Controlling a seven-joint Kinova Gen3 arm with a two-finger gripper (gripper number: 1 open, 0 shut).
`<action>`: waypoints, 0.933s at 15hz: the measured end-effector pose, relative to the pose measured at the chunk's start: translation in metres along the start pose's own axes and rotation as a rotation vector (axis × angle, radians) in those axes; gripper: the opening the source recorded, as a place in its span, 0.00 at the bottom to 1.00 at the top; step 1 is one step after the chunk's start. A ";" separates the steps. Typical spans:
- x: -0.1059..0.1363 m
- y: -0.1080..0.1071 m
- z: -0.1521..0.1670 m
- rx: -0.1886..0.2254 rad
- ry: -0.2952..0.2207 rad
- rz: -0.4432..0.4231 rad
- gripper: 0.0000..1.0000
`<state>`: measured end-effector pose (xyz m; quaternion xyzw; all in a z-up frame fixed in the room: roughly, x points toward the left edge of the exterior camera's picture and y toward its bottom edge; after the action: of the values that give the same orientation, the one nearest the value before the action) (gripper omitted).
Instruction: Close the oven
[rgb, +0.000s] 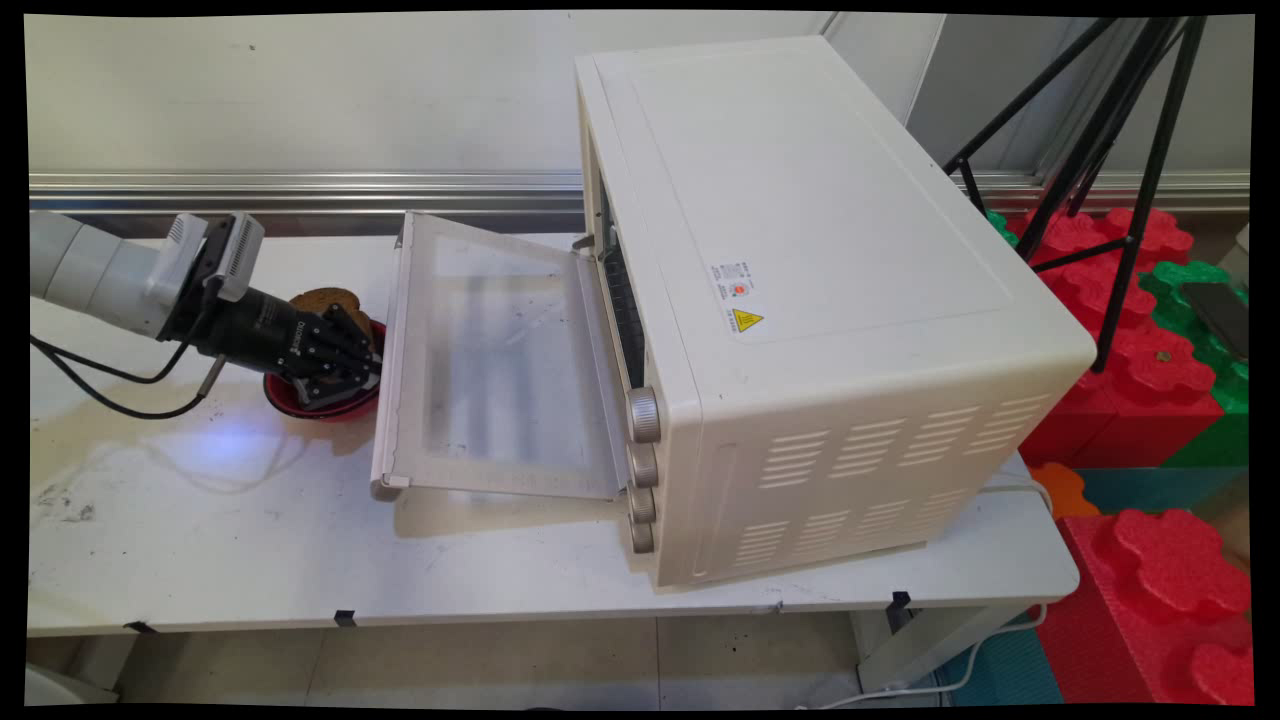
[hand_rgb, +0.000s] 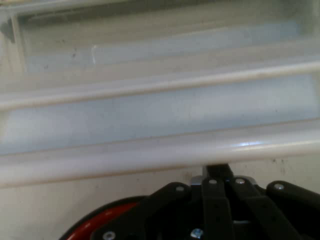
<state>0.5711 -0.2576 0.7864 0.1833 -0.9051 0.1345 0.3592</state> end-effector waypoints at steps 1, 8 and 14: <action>0.001 -0.001 0.000 0.001 0.007 -0.003 0.00; 0.010 -0.002 -0.004 0.005 0.058 -0.010 0.00; 0.026 -0.002 -0.012 0.008 0.105 -0.001 0.00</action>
<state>0.5618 -0.2611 0.8136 0.1781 -0.8844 0.1474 0.4054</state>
